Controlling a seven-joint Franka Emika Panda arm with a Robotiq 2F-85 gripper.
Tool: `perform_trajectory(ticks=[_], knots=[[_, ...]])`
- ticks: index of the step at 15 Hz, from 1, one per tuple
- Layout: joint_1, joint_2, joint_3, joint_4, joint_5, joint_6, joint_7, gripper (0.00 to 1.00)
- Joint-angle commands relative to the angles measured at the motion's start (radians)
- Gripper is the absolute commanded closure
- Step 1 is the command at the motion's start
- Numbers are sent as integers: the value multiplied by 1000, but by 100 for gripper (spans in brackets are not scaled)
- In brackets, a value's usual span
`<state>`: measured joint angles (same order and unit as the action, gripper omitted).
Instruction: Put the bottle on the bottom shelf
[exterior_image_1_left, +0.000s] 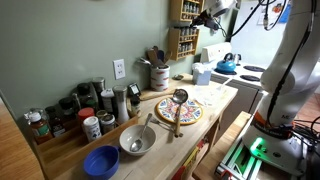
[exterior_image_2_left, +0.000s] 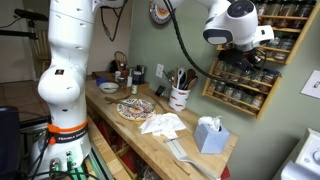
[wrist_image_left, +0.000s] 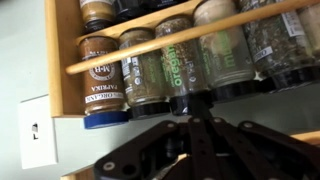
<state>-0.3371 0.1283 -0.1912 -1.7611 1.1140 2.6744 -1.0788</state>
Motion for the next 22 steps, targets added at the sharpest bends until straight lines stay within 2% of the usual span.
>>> perform_trajectory(ticks=[1, 3, 11, 22], knots=[[-18, -23, 9, -24, 156, -19, -155, 100], [-18, -23, 6, -22, 222, -16, -214, 100], [-2, 9, 16, 8, 363, 27, -316, 100], [-1, 40, 35, 27, 618, 65, -563, 100]])
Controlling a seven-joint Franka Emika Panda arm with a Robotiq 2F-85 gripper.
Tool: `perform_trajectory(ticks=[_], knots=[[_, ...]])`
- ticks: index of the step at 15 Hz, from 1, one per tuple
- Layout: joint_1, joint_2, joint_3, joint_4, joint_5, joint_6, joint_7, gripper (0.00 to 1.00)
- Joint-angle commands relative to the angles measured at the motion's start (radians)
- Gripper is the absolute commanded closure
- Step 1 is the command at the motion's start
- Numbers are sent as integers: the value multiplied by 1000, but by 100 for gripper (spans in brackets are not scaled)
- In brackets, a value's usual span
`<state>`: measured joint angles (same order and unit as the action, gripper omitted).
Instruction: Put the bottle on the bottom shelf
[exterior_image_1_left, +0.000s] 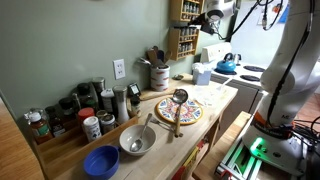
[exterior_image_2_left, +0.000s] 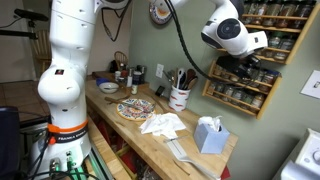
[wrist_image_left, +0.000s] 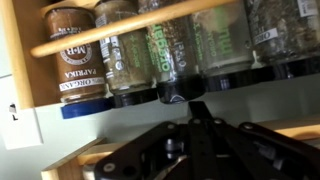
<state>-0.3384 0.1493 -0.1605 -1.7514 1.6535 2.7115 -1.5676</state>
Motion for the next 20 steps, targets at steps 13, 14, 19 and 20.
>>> perform_trajectory(ticks=[13, 14, 19, 20], knots=[[3, 32, 5, 37, 252, 22, -258, 100], [5, 38, 6, 45, 258, 27, -268, 100], [12, 71, 5, 69, 259, 44, -285, 100], [13, 77, 5, 73, 257, 52, -290, 100]])
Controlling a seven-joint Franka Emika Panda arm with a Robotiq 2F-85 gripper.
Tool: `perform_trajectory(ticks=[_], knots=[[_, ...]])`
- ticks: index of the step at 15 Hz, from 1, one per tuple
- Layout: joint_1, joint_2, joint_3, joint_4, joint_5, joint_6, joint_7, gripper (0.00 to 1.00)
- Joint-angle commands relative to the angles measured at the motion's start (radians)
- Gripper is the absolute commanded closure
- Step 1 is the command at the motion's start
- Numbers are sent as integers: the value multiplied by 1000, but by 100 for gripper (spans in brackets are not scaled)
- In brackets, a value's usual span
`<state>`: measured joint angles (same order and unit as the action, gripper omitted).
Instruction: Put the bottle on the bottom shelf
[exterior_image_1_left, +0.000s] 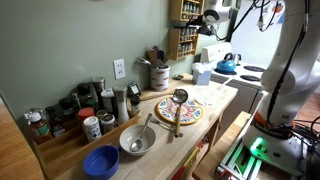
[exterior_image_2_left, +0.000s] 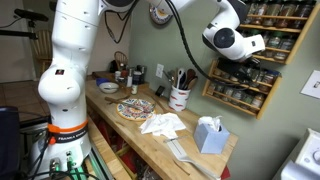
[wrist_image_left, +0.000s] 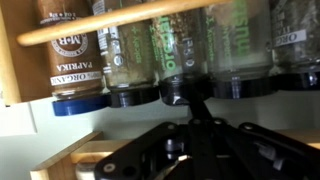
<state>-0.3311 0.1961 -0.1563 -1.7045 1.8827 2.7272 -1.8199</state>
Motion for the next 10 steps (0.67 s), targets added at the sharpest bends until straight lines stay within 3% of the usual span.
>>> perform_trajectory(ticks=[1, 10], knots=[[7, 32, 0, 27, 21, 39, -37, 100], [36, -3, -5, -41, -283, 121, 100, 100]])
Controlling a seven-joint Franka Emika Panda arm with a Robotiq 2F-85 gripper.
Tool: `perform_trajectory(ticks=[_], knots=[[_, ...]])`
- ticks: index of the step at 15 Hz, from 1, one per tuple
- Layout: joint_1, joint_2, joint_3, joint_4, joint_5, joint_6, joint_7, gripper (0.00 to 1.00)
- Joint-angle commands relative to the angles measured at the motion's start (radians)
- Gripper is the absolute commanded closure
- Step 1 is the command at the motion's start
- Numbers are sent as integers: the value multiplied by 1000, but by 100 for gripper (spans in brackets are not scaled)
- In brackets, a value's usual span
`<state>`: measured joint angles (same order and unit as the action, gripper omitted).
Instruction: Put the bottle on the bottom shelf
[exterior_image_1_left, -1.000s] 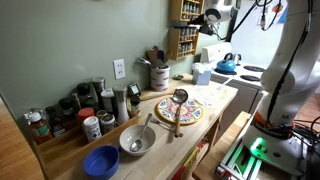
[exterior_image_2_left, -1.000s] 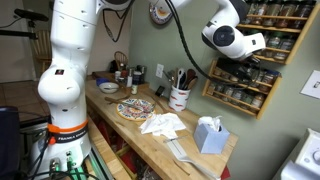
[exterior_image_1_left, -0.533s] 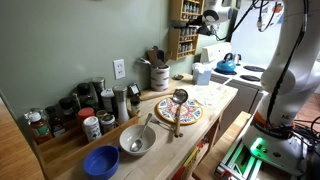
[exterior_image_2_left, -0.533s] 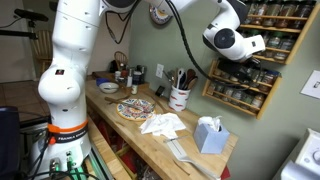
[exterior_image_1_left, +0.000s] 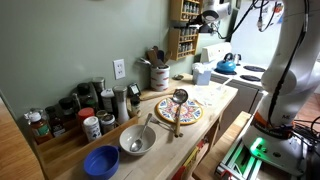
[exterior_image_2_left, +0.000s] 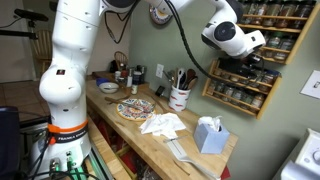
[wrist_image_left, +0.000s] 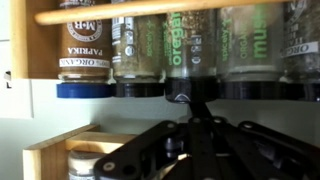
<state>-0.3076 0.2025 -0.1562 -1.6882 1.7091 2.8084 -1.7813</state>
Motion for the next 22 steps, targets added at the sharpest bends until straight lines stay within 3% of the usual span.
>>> perform_trajectory(ticks=[1, 14, 18, 19, 22], knots=[[14, -11, -7, -62, -145, 42, 84, 100], [21, -32, -23, -107, -470, 42, 322, 100], [13, -37, -14, -90, -486, 46, 354, 100], [13, -44, -17, -98, -501, 38, 371, 79], [8, -59, -22, -108, -504, 22, 389, 60]])
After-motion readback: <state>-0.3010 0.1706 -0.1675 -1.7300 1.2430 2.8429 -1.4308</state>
